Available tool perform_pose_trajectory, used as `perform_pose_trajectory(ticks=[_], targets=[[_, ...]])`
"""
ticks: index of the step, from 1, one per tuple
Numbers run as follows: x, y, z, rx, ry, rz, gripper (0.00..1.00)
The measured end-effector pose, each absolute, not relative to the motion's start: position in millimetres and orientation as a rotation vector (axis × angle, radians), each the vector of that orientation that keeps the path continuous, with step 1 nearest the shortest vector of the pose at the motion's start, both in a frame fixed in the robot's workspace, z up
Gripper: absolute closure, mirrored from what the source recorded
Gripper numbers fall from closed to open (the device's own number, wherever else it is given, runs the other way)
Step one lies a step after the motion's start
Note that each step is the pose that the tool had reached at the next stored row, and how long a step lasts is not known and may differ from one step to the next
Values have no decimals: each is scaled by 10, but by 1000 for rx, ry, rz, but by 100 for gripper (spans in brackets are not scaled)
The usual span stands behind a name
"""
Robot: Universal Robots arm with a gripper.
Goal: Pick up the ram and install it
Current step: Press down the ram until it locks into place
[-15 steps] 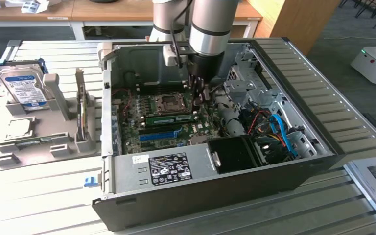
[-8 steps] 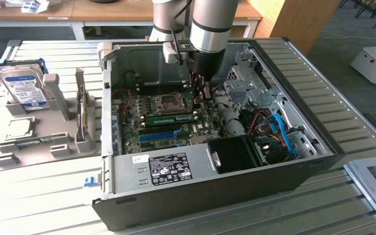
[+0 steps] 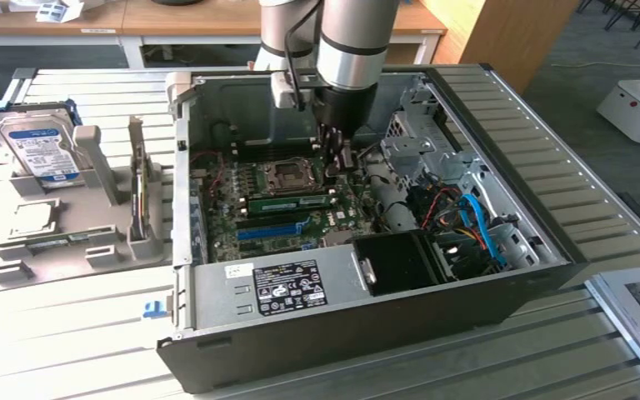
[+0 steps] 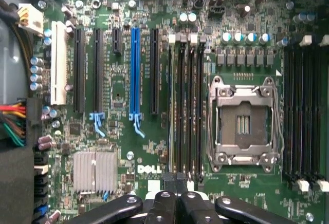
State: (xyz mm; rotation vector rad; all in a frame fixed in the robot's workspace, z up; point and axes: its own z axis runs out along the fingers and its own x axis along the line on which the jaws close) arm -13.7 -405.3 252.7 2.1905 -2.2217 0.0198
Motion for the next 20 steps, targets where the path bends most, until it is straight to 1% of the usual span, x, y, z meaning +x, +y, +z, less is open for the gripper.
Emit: perform_pose_trajectory(ticks=[10, 20], targets=[[-324, -4053, 2526, 2195, -2227, 31, 90], [-374, -4053, 2526, 2196, -2227, 33, 90]])
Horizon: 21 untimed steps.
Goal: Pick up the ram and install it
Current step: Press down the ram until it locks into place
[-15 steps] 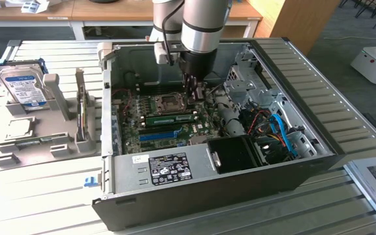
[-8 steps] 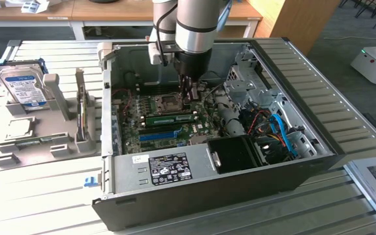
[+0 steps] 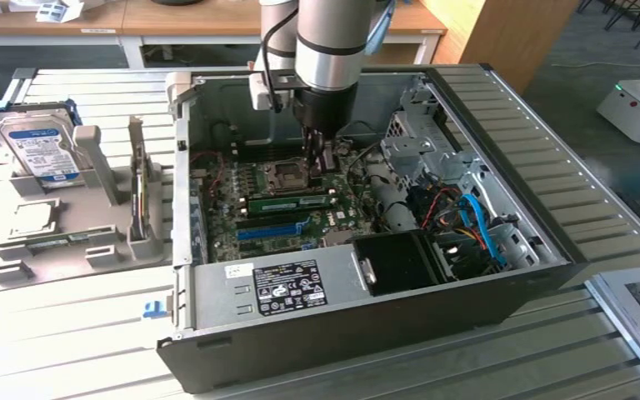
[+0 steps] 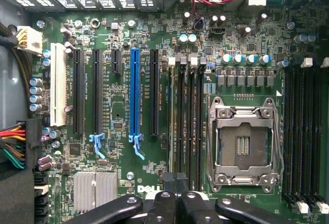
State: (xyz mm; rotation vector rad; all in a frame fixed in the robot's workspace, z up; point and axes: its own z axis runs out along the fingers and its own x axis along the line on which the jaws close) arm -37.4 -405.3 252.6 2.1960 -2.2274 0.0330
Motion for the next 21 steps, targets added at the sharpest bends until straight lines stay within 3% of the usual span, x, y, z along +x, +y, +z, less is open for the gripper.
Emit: perform_pose_trajectory(ticks=[21], targets=[[-566, -4053, 2526, 2198, -2229, 37, 90]])
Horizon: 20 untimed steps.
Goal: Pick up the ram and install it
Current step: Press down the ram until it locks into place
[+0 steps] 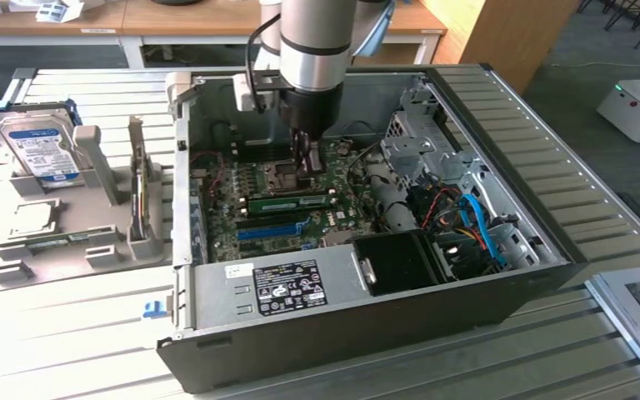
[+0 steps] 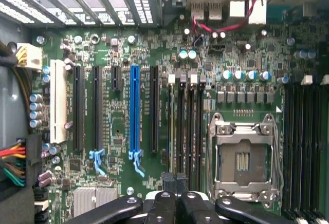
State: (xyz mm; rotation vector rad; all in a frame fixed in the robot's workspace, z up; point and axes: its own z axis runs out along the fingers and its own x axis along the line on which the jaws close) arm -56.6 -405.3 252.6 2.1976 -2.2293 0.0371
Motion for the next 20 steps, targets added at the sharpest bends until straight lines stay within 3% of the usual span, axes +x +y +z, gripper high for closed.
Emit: perform_pose_trajectory(ticks=[20], targets=[[-805, -4053, 2526, 2200, -2232, 43, 90]])
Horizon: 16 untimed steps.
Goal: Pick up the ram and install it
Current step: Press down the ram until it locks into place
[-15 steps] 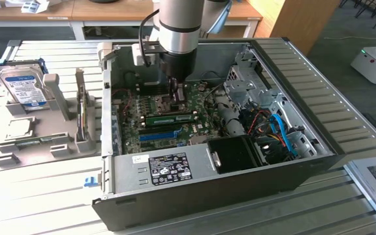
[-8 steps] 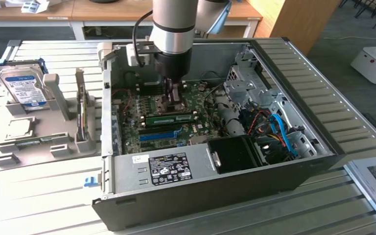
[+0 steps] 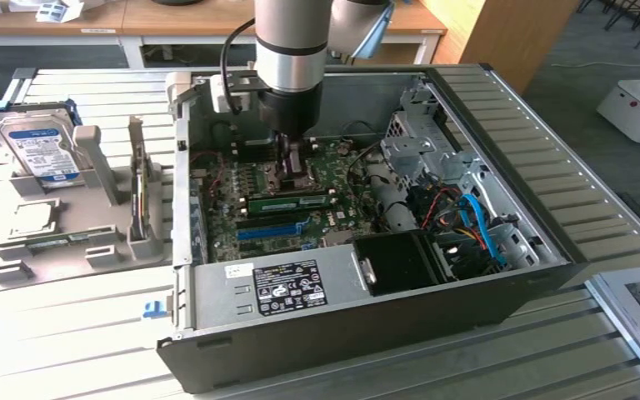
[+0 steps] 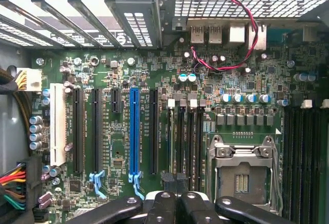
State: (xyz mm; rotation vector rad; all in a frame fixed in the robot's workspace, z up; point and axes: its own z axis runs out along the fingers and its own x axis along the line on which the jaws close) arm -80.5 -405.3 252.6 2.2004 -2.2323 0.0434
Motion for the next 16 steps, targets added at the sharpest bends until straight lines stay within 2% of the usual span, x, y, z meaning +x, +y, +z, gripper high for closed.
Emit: perform_pose_trajectory(ticks=[16], targets=[[-820, -4053, 2412, 2203, -2235, 50, 90]])
